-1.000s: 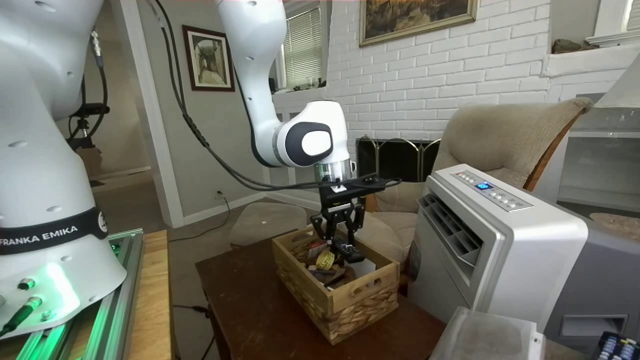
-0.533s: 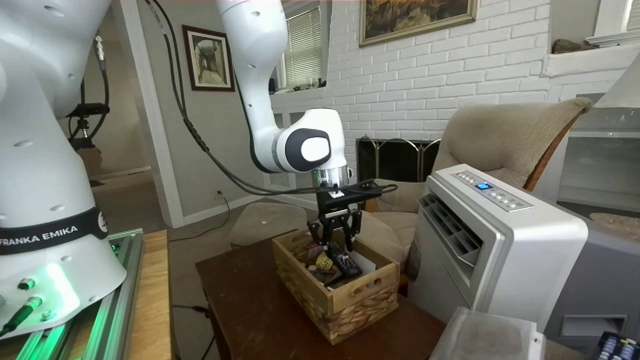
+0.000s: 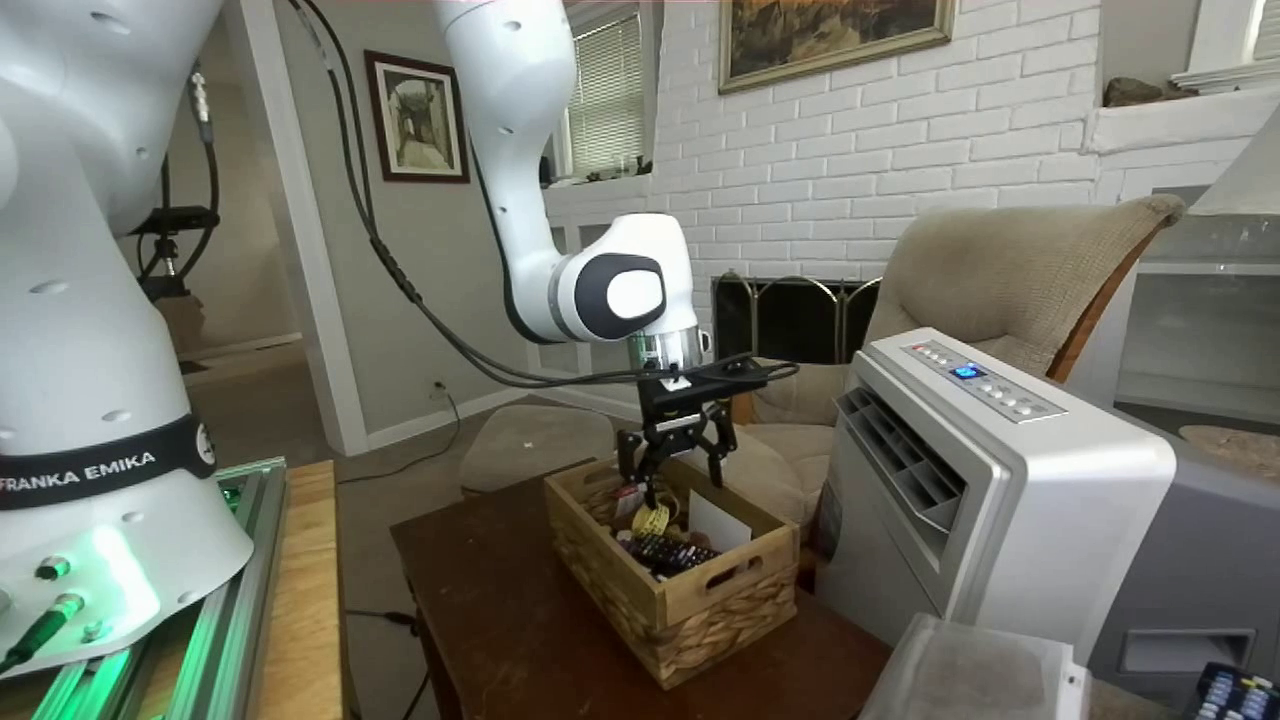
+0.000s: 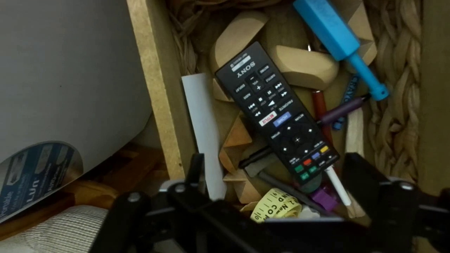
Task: Turn the basket to the left, then turn on the air cooler, and finally put one remote in the basket
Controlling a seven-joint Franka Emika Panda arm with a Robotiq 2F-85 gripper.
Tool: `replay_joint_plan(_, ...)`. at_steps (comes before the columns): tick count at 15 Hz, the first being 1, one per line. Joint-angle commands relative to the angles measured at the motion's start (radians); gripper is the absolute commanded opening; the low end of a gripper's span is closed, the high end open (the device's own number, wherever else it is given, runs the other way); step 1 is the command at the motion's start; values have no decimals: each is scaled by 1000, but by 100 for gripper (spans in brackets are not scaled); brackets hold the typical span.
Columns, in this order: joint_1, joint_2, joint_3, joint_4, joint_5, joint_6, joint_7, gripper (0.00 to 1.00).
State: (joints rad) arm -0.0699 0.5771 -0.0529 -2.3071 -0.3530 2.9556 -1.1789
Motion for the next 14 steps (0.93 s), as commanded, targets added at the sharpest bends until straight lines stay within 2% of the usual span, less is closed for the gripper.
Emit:
replay_joint_plan(1,-36,-36,32,-6,29,-14,67,100)
replay_joint_plan(5,-4,-114,-8,-27,58,-22,262,100)
replay_joint_plan(9,6,-176,-26,-4,59,-83,456,100)
replay_joint_plan(14,38,-212,-69,80,26,-250,722,100)
